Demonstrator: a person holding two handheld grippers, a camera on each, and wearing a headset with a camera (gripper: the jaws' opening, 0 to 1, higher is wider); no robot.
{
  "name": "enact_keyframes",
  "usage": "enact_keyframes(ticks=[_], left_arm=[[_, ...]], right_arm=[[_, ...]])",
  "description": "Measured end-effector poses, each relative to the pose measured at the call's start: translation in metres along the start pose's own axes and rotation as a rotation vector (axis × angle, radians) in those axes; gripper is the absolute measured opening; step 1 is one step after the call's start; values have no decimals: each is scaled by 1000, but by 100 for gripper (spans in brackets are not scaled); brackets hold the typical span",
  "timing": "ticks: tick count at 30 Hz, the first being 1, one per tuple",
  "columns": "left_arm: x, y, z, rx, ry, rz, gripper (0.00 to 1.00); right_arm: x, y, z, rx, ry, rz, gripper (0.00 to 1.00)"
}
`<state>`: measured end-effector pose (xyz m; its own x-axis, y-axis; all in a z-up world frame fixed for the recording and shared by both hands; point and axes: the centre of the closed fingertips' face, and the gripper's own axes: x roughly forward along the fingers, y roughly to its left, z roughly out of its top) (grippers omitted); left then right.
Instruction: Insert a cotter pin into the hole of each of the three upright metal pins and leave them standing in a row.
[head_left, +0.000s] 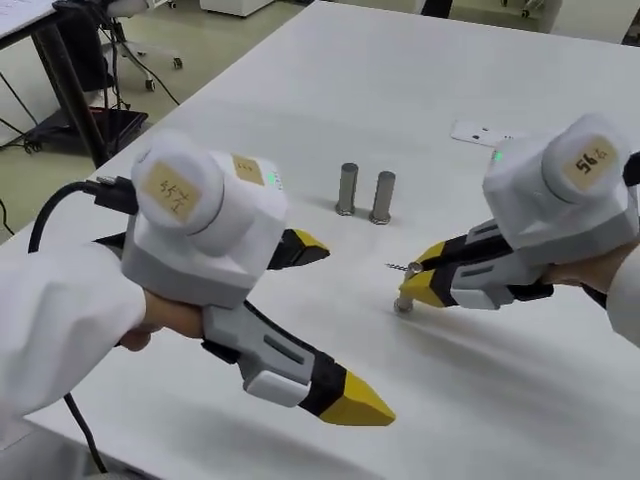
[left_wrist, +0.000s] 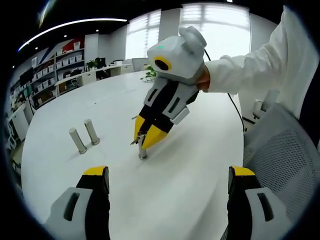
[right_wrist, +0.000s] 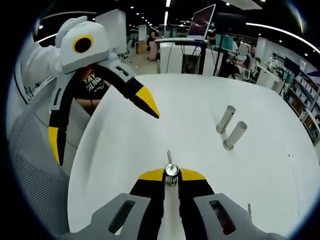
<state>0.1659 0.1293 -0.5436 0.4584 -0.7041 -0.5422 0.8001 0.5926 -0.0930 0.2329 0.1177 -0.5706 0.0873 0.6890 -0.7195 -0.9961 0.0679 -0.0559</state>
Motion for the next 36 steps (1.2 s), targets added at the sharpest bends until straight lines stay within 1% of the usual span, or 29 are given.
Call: enact_keyframes(ticks=[5,9,14,16,18,21,24,27,29,33,36], left_arm=[[-1,1,1,1,-5,4,99],[-2,3,1,-2,-5,4,99],[-3,3,1,2,-4,2,99],[-3,3,-2,-3,8,-3,99],[-3,2,-4,6,19,-4,99],[-4,1,-6,2,22,-8,99],[-5,3,-7,-3,28,-1,99],[-7,5,-7,-10,27,5,99],[-8,5,-6,-12,24,10,99],[-9,6,-6,-11,26,18,98],[-9,5,-5,-9,27,21,97]], right_arm=[[1,-4,0,17,3,1,4],[2,-5,-1,16,5,1,4],[4,-2,-3,3,16,9,4],[4,-2,-1,17,10,10,4],[5,-3,-1,12,7,10,4],[5,-3,0,-5,6,11,5],[6,-3,2,0,-1,12,6],[6,-2,3,11,-5,11,10],[4,-2,3,12,-6,10,12],[1,0,2,19,-6,6,11],[0,-1,0,32,-10,1,8]])
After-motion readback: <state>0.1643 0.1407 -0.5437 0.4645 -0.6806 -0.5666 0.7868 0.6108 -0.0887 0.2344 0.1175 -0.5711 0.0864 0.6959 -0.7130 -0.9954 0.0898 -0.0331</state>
